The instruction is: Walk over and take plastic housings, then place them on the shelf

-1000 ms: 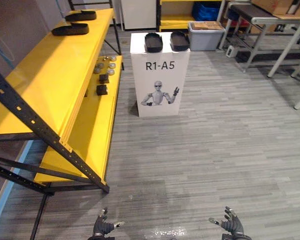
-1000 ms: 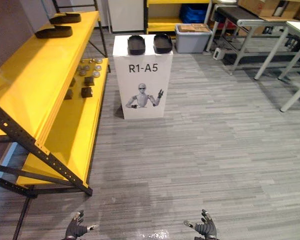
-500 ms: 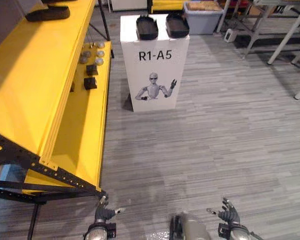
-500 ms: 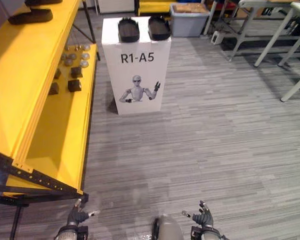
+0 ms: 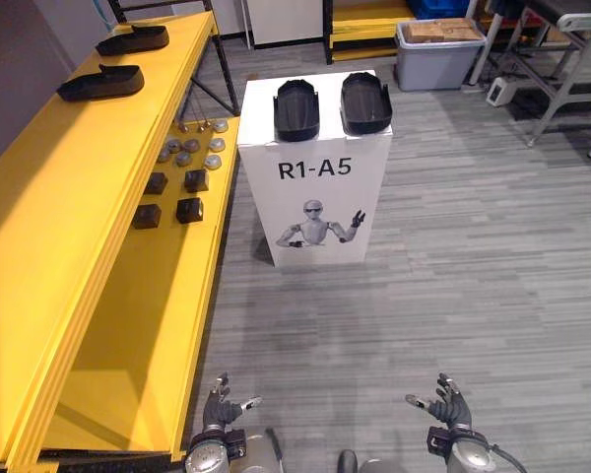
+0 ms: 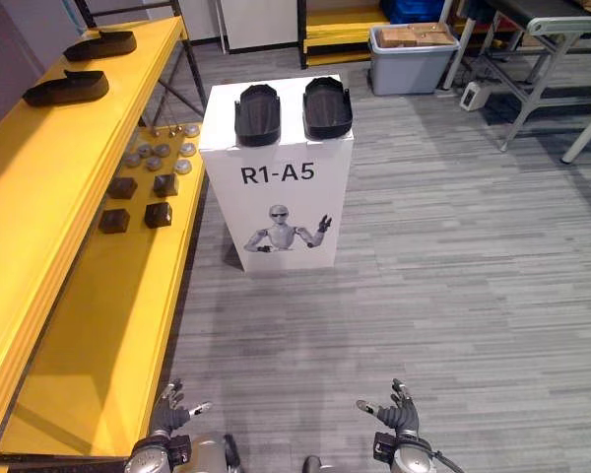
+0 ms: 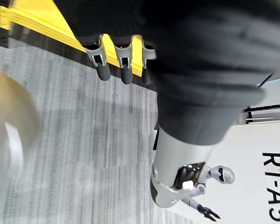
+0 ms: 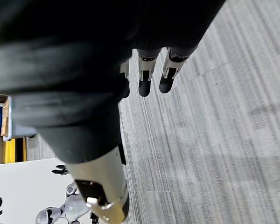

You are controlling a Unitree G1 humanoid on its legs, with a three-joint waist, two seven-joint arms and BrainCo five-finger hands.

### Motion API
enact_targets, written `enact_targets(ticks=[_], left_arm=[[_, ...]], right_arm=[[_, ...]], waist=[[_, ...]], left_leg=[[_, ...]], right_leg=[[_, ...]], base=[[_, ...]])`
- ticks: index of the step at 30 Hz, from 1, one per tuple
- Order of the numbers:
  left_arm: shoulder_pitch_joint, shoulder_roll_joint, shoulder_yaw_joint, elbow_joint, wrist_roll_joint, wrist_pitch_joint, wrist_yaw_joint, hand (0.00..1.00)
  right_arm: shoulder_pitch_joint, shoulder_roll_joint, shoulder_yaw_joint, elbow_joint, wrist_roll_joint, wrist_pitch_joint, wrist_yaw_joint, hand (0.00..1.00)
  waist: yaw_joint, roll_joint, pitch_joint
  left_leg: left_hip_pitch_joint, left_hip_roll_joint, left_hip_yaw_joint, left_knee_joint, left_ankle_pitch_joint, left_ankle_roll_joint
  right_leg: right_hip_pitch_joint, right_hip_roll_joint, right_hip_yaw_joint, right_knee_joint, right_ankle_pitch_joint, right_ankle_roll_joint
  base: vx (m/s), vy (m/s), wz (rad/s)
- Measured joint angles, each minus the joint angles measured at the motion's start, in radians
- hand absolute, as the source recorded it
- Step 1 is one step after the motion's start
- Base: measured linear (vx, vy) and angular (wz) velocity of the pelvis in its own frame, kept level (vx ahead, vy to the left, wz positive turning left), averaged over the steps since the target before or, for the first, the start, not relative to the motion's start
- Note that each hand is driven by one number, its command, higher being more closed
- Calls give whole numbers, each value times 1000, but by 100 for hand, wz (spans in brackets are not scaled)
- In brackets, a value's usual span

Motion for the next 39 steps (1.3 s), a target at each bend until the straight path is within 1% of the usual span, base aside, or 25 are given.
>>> enact_targets(ticks=[1, 2, 3, 4, 5, 7, 8, 9, 11, 13, 16, 17, 18, 20, 21, 23, 24, 25, 27, 29, 31, 32, 34, 35, 39], left_arm=[[8, -5, -5, 4, 1, 0, 0, 0], [9, -5, -4, 10, 1, 0, 0, 0], [14, 1, 1, 18, 1, 1, 2, 0], [18, 1, 2, 19, 1, 1, 2, 0], [6, 0, -4, 28, 2, 3, 1, 0], [0, -5, -7, 40, 2, 4, -1, 0], [0, 8, -11, 40, 2, 5, 0, 0], [-3, 28, -33, 42, 2, 10, 2, 0], [-4, 40, -47, 41, 1, 10, 5, 0], [-18, 48, -45, 45, 0, 10, 19, 0], [-51, 47, -42, 58, -8, 8, 23, 0], [-47, 49, -41, 58, -14, 5, 23, 0], [-42, 61, -40, 67, -17, 4, 23, 0], [-45, 34, -40, 106, -16, 8, 21, 0], [-45, 25, -37, 106, -16, 8, 22, 0], [-46, -19, 1, 104, -17, 8, 21, 0], [-44, -30, 3, 101, -17, 7, 21, 0], [-39, -36, -3, 91, -17, 5, 20, 0], [-40, -52, -4, 69, -17, 4, 19, 0], [-47, -52, -3, 69, -16, 4, 20, 0], [-44, -55, -5, 82, -17, 6, 20, 0], [-42, -51, -5, 98, -16, 6, 20, 0], [-49, -25, -3, 106, -16, 7, 20, 0], [-43, -16, -4, 106, -16, 8, 20, 0], [-22, 23, 0, 106, -16, 8, 22, 0]], right_arm=[[-6, -1, -20, 27, 0, 0, -5, 0], [-4, -1, -22, 33, 0, 0, -6, 0], [8, 11, -25, 34, -2, 1, -6, 0], [10, 13, -25, 35, -3, 1, -6, 0], [21, 15, -26, 48, -3, 1, -6, 0], [20, 19, -29, 98, -3, 6, -5, 0], [30, 32, -26, 101, -3, 9, -4, 0], [34, 42, -16, 100, -6, 12, -2, 0], [35, 43, -3, 98, -23, 12, 2, 0], [32, 40, 16, 95, -24, 11, 4, 0], [16, 37, 16, 97, -24, 10, 10, 0], [17, 36, 16, 99, -24, 10, 10, 0], [30, 34, 14, 104, -24, 9, 10, 0], [17, 11, 11, 132, -24, 10, 10, 0], [16, 11, 5, 129, -24, 10, 10, 0], [45, 14, -5, 93, -24, 11, 10, 0], [65, 23, -3, 64, -22, 11, 9, 0], [83, 36, -4, 40, -20, 9, 7, 0], [78, 40, -7, 10, -19, 3, 2, 0], [74, 39, -8, 11, -18, 2, 1, 0], [82, 36, -20, 13, -5, 2, -1, 0], [86, 43, -38, 28, -1, 4, -6, 0], [98, 61, -50, 28, 0, 4, -8, 0], [106, 60, -53, 21, 0, 4, -9, 0], [121, 54, -111, -93, -1, 5, -25, 0]], waist=[[5, 4, -3], [14, 2, -4], [21, -19, -23], [21, -26, -27], [13, -48, -32], [15, -58, -36], [9, -77, -36], [-10, -84, -33], [-20, -81, -32], [-26, -73, -29], [-36, -48, -17], [-43, -45, -22], [-44, -59, -34], [-30, -15, -47], [-31, -14, -46], [-45, -12, -39], [-38, -18, -36], [-24, -22, -38], [-9, -21, -44], [-3, -19, -46], [-10, 5, -60], [-12, 15, -72], [-9, -28, -75], [-8, -36, -80], [-8, -38, -87]], left_leg=[[11, -49, -40, -222, 80, 7], [14, -59, -57, -227, 132, 22], [14, -93, -77, -190, 190, 80], [9, -99, -78, -175, 180, 94], [3, -115, -70, -124, 124, 117], [49, -134, -53, -114, 66, 125], [105, -161, -52, -122, 29, 139], [176, -184, -70, -124, -17, 151], [258, -187, -80, -146, -47, 154], [351, -177, -108, -200, -54, 153], [435, -116, -136, -235, -57, 140], [460, -90, -142, -240, -73, 96], [485, -82, -152, -239, -105, 43], [484, -29, -156, -211, -94, -8], [475, -27, -158, -182, -71, -22], [389, 6, -156, 79, 34, -13], [340, 43, -144, 223, 61, -11], [299, 82, -98, 324, 15, -25], [224, 112, -29, 267, -19, -31], [205, 105, -11, 114, -14, -29], [208, 80, -30, -134, 110, 4], [235, 72, -30, -210, 109, -4], [283, 25, -12, -307, 134, 7], [297, 9, -3, -333, 141, 12], [358, -36, 30, -429, 167, 24]], right_leg=[[36, 2, 26, -28, -27, 23], [50, 1, 43, -26, -44, 30], [54, -27, 78, 10, -103, 53], [54, -34, 81, 30, -117, 54], [17, -67, 83, 140, -167, 88], [-79, -97, 85, 415, -182, 127], [-163, -134, 84, 660, -139, 210], [-263, -171, 84, 926, -118, 246], [-337, -188, 69, 1032, -135, 218], [-410, -203, 12, 973, -159, 174], [-500, -172, -23, 661, -158, 153], [-503, -147, -8, 475, -101, 155], [-498, -127, 28, 365, 122, 117], [-504, -93, 17, 417, 98, 70], [-499, -95, 13, 424, 87, 66], [-384, -101, -30, 359, 68, 51], [-308, -93, -40, 310, 65, 46], [-235, -88, -45, 262, 64, 44], [-161, -90, -52, 187, 64, 44], [-142, -90, -53, 158, 62, 48], [-135, -69, -47, 155, 51, 69], [-132, -58, -28, 153, 36, 90], [-135, -98, -20, 152, 28, 103], [-134, -112, -11, 152, 23, 113], [-130, -141, 27, 150, 10, 132]], base=[[466, 120, -56], [596, 165, -76], [441, 123, -50], [567, 126, -32], [541, 115, -8], [534, 131, -10], [663, 150, 18], [676, 132, 30], [619, 53, 26], [553, -44, 36], [537, -150, 55], [551, -205, 54], [574, -229, 46], [504, -234, 8], [507, -279, 14], [480, -280, 46], [427, -222, 32], [308, -148, 13], [258, -58, -9], [238, 59, -21], [221, 142, -11], [190, 157, 2], [180, 151, -2], [124, 113, -9], [76, 107, -12]])
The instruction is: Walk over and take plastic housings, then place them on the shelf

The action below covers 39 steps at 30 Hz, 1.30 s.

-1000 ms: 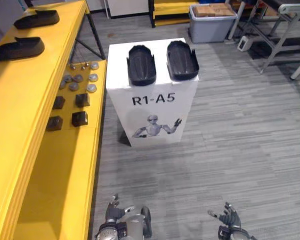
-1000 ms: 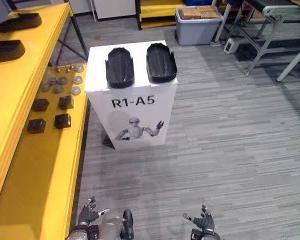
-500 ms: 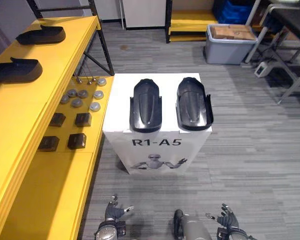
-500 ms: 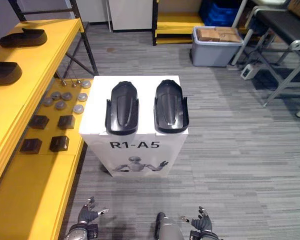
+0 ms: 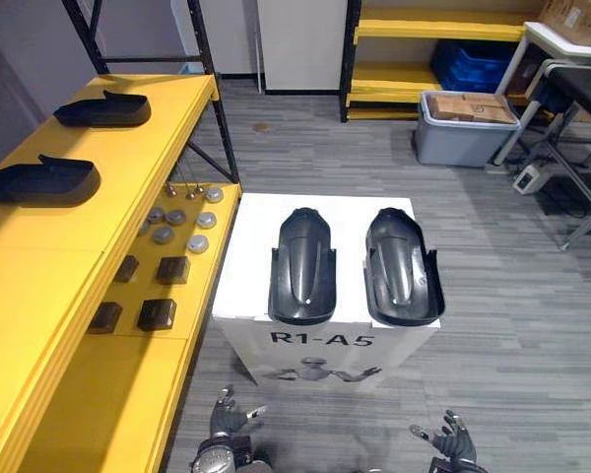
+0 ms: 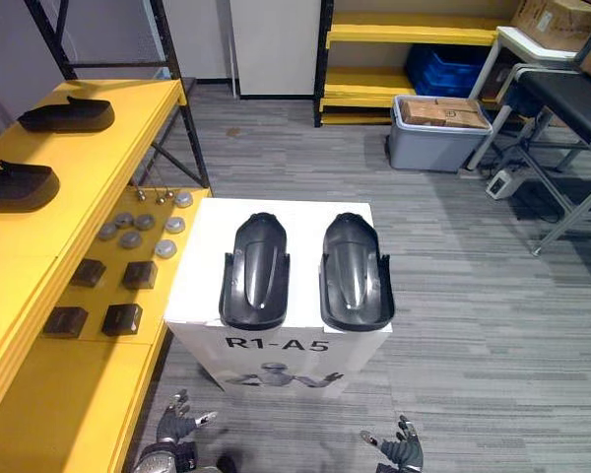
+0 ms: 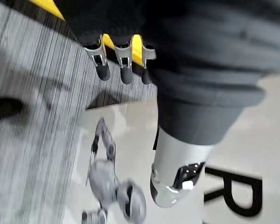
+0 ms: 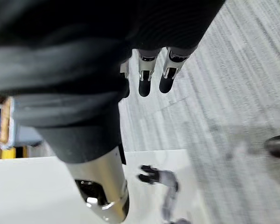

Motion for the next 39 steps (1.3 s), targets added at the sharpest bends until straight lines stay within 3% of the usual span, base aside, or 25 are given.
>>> enact_targets(ticks=[2, 8, 10, 14, 18, 24, 28, 34, 39], left_arm=[[15, 15, 0, 0, 1, 0, -1, 0], [76, 23, -5, 1, 30, -1, -11, 0], [90, 24, -6, 1, 38, -1, -22, 0], [106, 28, -28, 15, 39, -5, -35, 0], [107, 33, -46, 20, 39, -9, -47, 0], [101, 38, -74, 24, 38, -20, -48, 0], [100, 39, -83, 24, 38, -28, -47, 0], [97, 28, -84, 22, 38, -29, -21, 0], [82, 23, -86, 21, 37, -28, 2, 0]], right_arm=[[9, -26, -43, -105, -3, 0, -8, 0], [-4, -244, -182, -347, -123, 0, -31, 0], [-11, -279, -190, -395, -156, 0, -31, 0], [-76, -329, -153, -484, -221, -1, -41, 0], [-193, -368, 6, -514, -265, -20, -44, 0], [-350, -364, 170, -371, -307, -25, -43, 0], [-435, -310, 184, -267, -351, -14, -60, 0], [-520, -196, 153, -134, -538, 95, -204, 0], [-552, -151, 82, -42, -569, 158, -286, 0]], waist=[[-4, -1, -2], [-46, -4, -25], [-54, -3, -35], [-57, -1, -54], [-46, -2, -58], [-20, -1, -57], [-19, 3, -52], [-10, 22, -35], [0, 26, -9]], left_leg=[[14, -9, 8, -35, 14, -1], [27, -17, 14, -119, 49, -6], [28, -17, 13, -126, 52, -5], [29, -19, 6, -129, 53, -5], [24, -30, -7, -140, 62, 4], [13, -47, -57, -148, 78, 14], [-4, -49, -79, -148, 88, 15], [-4, -48, -96, -149, 91, 14], [-8, -49, -108, -152, 92, 14]], right_leg=[[-7, 0, 7, 0, 0, 0], [-38, 13, 31, -1, 0, 0], [-41, 16, 34, -1, 1, 0], [-44, 17, 47, -2, 2, 2], [-47, 12, 52, -21, 5, 6], [-20, -1, 24, -57, 7, 10], [-19, -1, 15, -71, 8, 10], [2, 1, -5, -94, 18, 7], [12, 1, -26, -107, 18, 7]], base=[[33, 52, -14], [17, 25, -7], [9, -3, -2], [-8, 6, -1], [-41, 28, 2], [-37, 24, 22], [-32, 3, 20], [-18, -1, 8], [-7, 0, 8]])
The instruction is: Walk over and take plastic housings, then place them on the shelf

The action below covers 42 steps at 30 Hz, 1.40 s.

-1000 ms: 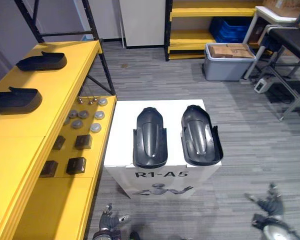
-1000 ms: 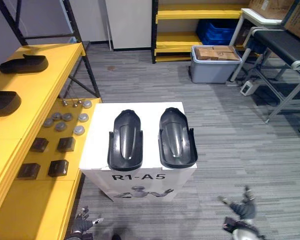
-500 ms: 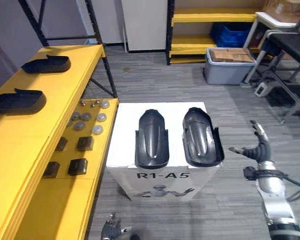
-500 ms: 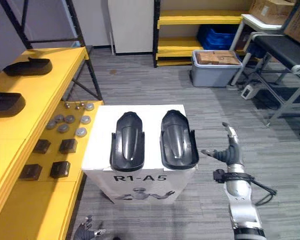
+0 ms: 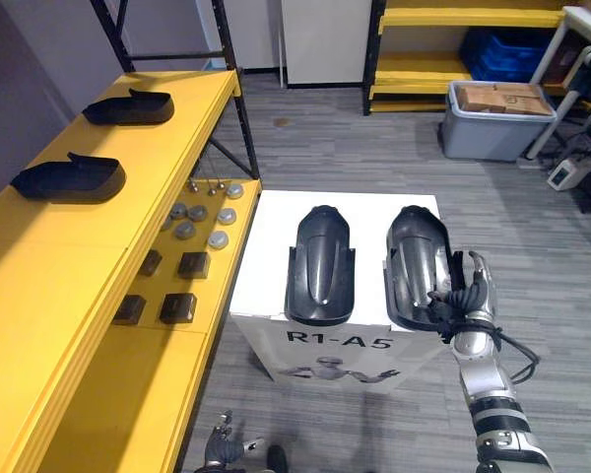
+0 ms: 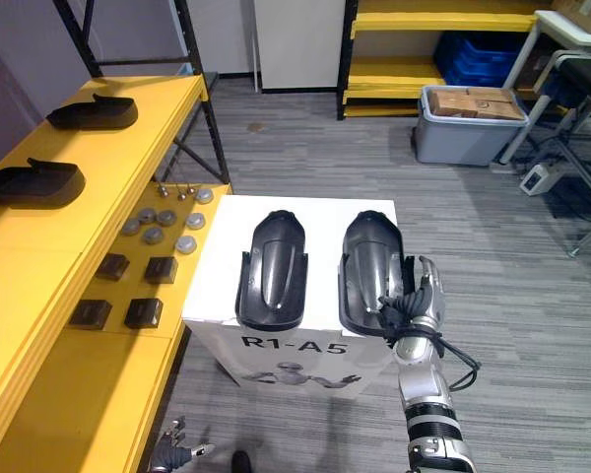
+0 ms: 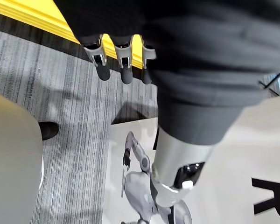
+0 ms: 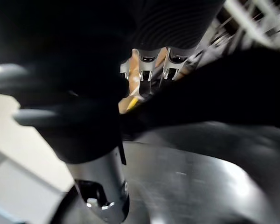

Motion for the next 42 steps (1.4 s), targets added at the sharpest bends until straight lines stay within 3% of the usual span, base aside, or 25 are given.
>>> enact_targets(ticks=[7, 8, 12, 24, 32, 42], left_arm=[[-6, 0, -37, 1, -1, 0, 1, 0], [-8, 1, -39, 5, -1, 0, 0, 0], [-23, 7, -45, 21, -3, 0, 0, 0], [-45, 16, -44, 59, -21, 4, -1, 0], [-37, 15, -29, 13, -20, 20, -2, 0], [-11, 3, 63, -142, -20, 20, 3, 0]], right_arm=[[-102, -6, 1, 178, 36, 2, 25, 0], [-120, -5, 3, 211, 49, 2, 42, 100], [-166, -6, 5, 271, 106, -3, 96, 100], [-181, -72, 4, 298, 178, -8, 115, 100], [3, -56, -5, -40, 127, 8, 132, 100], [119, 2, -36, -398, 46, -2, 87, 100]], waist=[[-9, 3, 7], [-9, 3, 9], [-9, 1, 15], [-15, -4, 19], [-24, -9, 22], [-32, -9, 20]], left_leg=[[-1, 0, 0, -1, 0, 0], [2, 0, 1, -1, 0, -1], [6, 2, 1, -1, -2, -3], [31, 10, 4, -1, -11, -16], [36, 12, 1, 3, -15, -21], [37, 19, -1, 4, -14, -21]], right_leg=[[7, 1, -4, -13, 0, 0], [11, 1, -5, -15, 0, 0], [16, 1, -6, -18, 0, 0], [46, 10, -3, -33, 1, -1], [51, 12, -1, -28, 7, -4], [51, 15, 0, -14, 26, -3]], base=[[0, 0, 0], [0, 0, 0], [0, 0, 0], [1, -1, 0], [2, 0, 0], [-17, 1, 0]])
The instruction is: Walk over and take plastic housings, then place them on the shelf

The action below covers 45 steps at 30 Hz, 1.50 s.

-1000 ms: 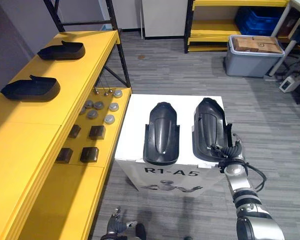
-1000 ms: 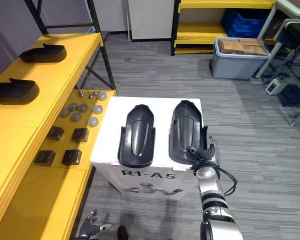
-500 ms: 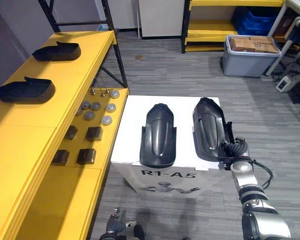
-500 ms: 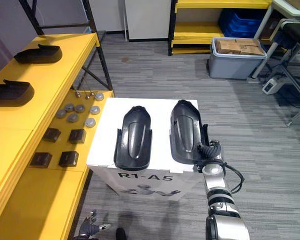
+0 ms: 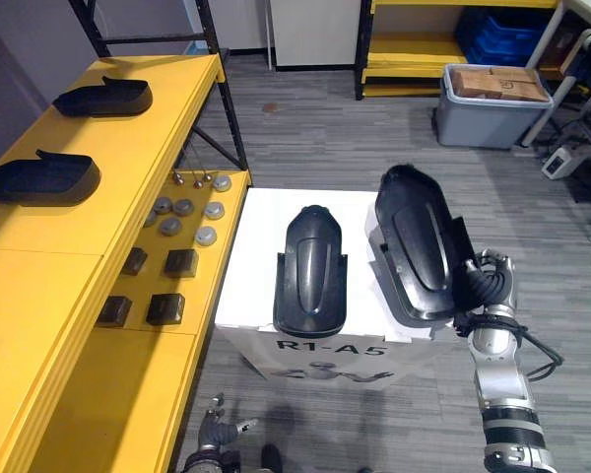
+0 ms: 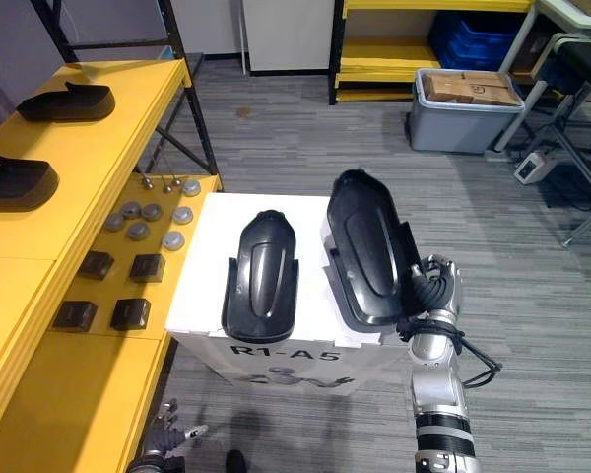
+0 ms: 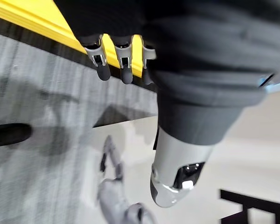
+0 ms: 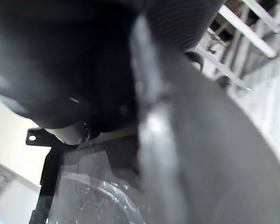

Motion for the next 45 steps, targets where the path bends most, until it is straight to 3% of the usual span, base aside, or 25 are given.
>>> enact_targets(ticks=[4, 9, 15, 23, 31, 32, 41, 42, 45], left_arm=[[13, -25, 75, -232, -20, -5, 34, 0], [4, -40, 106, -521, -62, -45, 84, 0], [-23, -48, -28, -722, -96, -76, 98, 0], [-161, -47, -342, -722, -111, -77, 61, 0], [-213, -41, -413, -653, -193, -76, 43, 0], [-220, -38, -418, -642, -208, -73, 43, 100], [-244, 6, -431, -623, -259, -68, 83, 100], [-244, 7, -431, -623, -268, -68, 91, 100], [-248, 12, -412, -622, -276, -66, 121, 100]], right_arm=[[39, 44, 3, -163, -23, -34, -22, 100], [60, 95, 58, -276, -30, -68, -41, 100], [78, 116, 200, -309, -46, -75, -34, 100], [72, 134, 391, -309, -47, -108, -7, 100], [70, 135, 455, -309, -51, -111, -5, 100], [70, 131, 462, -309, -50, -111, -6, 100], [72, 93, 518, -308, -41, -113, -9, 100], [77, 82, 530, -308, -39, -116, -9, 0], [107, 68, 590, -307, -19, -159, 7, 0]], waist=[[1, 0, -1], [1, 1, -3], [9, 4, -31], [0, 5, -64], [-15, 5, -81], [-18, 4, -83], [-27, 3, -88], [-27, 3, -91], [-27, 3, -100]], left_leg=[[-3, 0, -21, 0, -1, 0], [-4, -7, -41, 0, 0, 1], [-2, -21, -62, 0, 8, 12], [-1, -27, -76, 0, 17, 20], [3, -26, -53, 0, 22, 21], [4, -26, -52, 0, 24, 21], [3, -24, -25, -1, 36, 24], [3, -24, -23, -1, 36, 24], [0, -23, -20, -1, 37, 23]], right_leg=[[2, -1, -8, 0, 2, 3], [11, -5, -26, 0, 1, 5], [19, -17, -38, 0, -6, 15], [24, -21, -52, 5, -6, 16], [15, -20, -26, 6, -6, 15], [14, -20, -25, 6, -6, 15], [0, -20, 4, -2, -3, 14], [-2, -20, 8, -2, -3, 14], [-8, -19, 17, -2, -1, 13]], base=[[-70, 3, 7], [-69, 12, 9], [-54, 12, 11], [-30, 2, 5], [-36, 1, -8], [-52, 2, -8], [-60, 4, -9], [-45, 11, -6], [-31, 8, -4]])
